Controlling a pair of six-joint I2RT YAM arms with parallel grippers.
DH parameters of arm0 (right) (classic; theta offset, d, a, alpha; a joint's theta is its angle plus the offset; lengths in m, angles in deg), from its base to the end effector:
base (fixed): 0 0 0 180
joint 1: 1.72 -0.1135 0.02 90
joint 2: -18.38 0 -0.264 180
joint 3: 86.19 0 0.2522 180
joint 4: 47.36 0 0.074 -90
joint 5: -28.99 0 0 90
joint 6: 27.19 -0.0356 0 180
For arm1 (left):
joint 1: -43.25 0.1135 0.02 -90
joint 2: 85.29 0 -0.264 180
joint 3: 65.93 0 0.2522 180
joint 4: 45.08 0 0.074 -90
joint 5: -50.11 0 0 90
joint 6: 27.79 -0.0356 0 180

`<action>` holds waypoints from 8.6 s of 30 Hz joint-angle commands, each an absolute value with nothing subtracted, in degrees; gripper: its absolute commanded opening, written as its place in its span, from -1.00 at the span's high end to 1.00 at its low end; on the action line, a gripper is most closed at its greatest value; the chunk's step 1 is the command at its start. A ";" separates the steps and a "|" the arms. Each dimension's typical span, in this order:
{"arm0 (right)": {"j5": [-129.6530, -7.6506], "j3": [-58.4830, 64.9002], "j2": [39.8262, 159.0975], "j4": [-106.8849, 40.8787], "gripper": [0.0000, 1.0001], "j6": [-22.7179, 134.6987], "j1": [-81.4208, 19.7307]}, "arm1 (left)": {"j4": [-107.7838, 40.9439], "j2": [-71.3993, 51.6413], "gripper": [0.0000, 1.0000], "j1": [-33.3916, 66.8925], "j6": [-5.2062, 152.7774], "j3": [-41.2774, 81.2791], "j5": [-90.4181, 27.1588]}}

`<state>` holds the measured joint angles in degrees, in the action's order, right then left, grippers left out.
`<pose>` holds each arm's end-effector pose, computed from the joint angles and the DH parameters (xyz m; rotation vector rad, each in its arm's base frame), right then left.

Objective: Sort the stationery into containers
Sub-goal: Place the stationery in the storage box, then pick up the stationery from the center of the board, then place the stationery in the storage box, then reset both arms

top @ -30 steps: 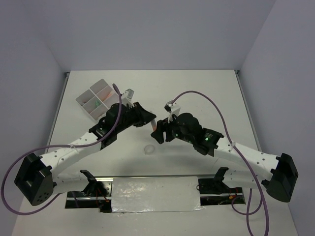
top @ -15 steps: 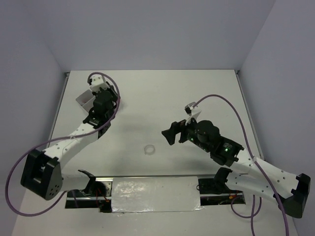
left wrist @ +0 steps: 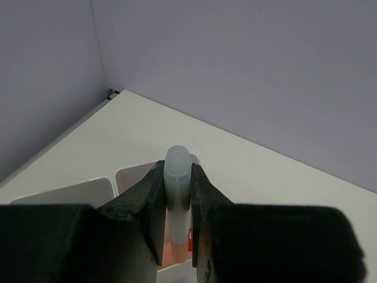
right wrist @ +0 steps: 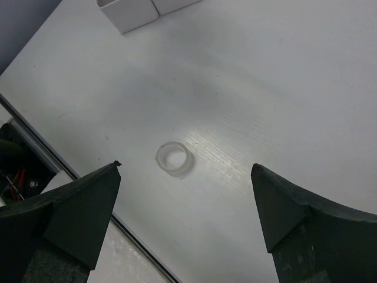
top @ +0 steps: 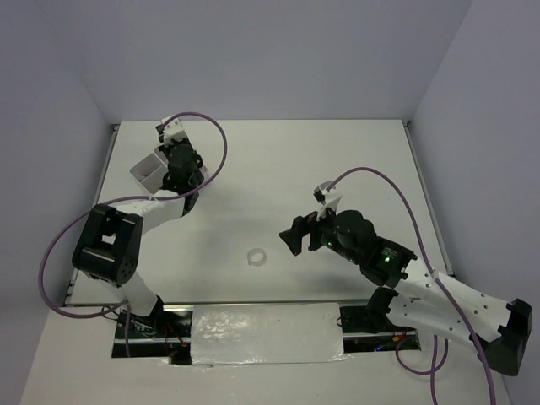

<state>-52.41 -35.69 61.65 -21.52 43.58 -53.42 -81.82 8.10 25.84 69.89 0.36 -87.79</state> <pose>0.1166 0.1391 0.2913 -0.4442 1.9024 0.6937 0.3482 -0.0815 0.2785 -0.5685 1.3473 0.2283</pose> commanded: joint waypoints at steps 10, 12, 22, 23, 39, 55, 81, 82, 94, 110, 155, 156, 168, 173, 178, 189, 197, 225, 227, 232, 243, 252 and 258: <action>-54.68 -34.28 64.43 -23.14 -0.99 46.37 -53.05 | -92.40 14.56 0.51 27.96 67.74 0.21 -92.10; -54.68 -34.28 64.78 -23.31 -0.99 46.37 -52.96 | -91.00 14.91 0.37 28.13 68.62 0.13 -92.36; -55.12 -32.79 64.70 -22.35 -0.99 46.63 -53.05 | -90.82 13.77 -0.26 28.31 72.57 -3.30 -92.62; -55.12 -32.79 64.44 -22.35 -0.99 46.63 -53.05 | -90.82 13.42 -0.35 28.31 72.75 -3.56 -92.71; -51.96 -29.71 60.05 -16.29 -0.99 45.84 -52.96 | -23.51 -10.75 -0.99 15.94 95.60 5.94 -65.22; -51.69 -29.18 55.47 -8.99 -0.99 43.12 -52.96 | -8.37 -7.51 -0.49 -7.90 101.32 -0.40 -57.66; -54.33 -30.33 58.55 -11.19 -0.99 43.47 -52.96 | -10.40 5.60 -0.56 -13.26 99.47 1.53 -56.50; -54.16 -30.24 58.20 -11.10 -0.99 43.38 -53.05 | -10.49 5.16 -0.56 -13.26 99.56 1.36 -56.76; -54.51 -30.59 58.46 -11.62 -0.99 43.38 -53.05 | -11.81 -3.99 -0.45 -7.03 101.14 -3.83 -58.26; -54.42 -29.97 59.42 -11.71 -0.99 43.82 -52.96 | -16.64 2.87 -0.14 -6.50 99.56 -5.15 -52.20; -51.96 -32.26 56.17 -12.24 -0.99 44.88 -52.87 | -11.01 12.54 0.88 20.57 107.91 22.38 -108.01; -52.05 -32.26 56.17 -12.33 -0.99 44.96 -52.96 | -13.28 12.28 0.88 20.75 107.74 21.41 -107.14; -52.66 -32.00 57.93 -13.12 -0.99 45.31 -52.87 | -24.02 12.62 0.82 20.75 107.90 14.98 -107.48; -52.75 -31.64 58.63 -13.03 -0.99 45.58 -52.78 | -29.28 13.59 0.76 20.75 106.24 13.84 -106.25; -52.75 -31.47 58.90 -12.86 -0.99 45.93 -52.96 | -30.17 15.70 0.63 20.75 105.62 14.54 -105.99; -53.10 -30.85 60.04 -12.77 -0.99 46.37 -52.96 | -32.90 18.43 0.38 20.75 105.98 14.28 -106.07; -53.54 -31.03 60.57 -13.29 -0.99 46.55 -52.87 | -33.25 18.16 0.09 20.92 106.68 12.70 -106.69; -54.33 -31.21 61.10 -14.09 -0.99 46.02 -52.87 | -39.49 10.52 -0.20 20.31 104.57 5.58 -101.85; -54.33 -31.20 61.18 -14.17 -0.99 45.93 -52.96 | -39.05 10.25 -0.24 20.14 104.39 5.93 -102.03; -54.51 -31.38 60.75 -14.18 -0.99 45.84 -52.96 | -37.65 11.92 -0.27 20.13 104.83 6.71 -102.82; -48.56 -29.63 57.68 -11.90 -0.99 43.92 -52.87 | -19.13 -1.69 -0.98 17.94 105.44 9.78 -88.34; -29.21 -18.39 48.97 4.18 -0.99 40.74 -53.05 | -0.65 -31.03 -0.99 16.71 108.17 -1.62 -76.29; -23.22 -8.36 45.02 16.30 -0.99 41.71 -53.05 | 9.56 -46.76 -0.99 14.08 106.09 -0.84 -75.68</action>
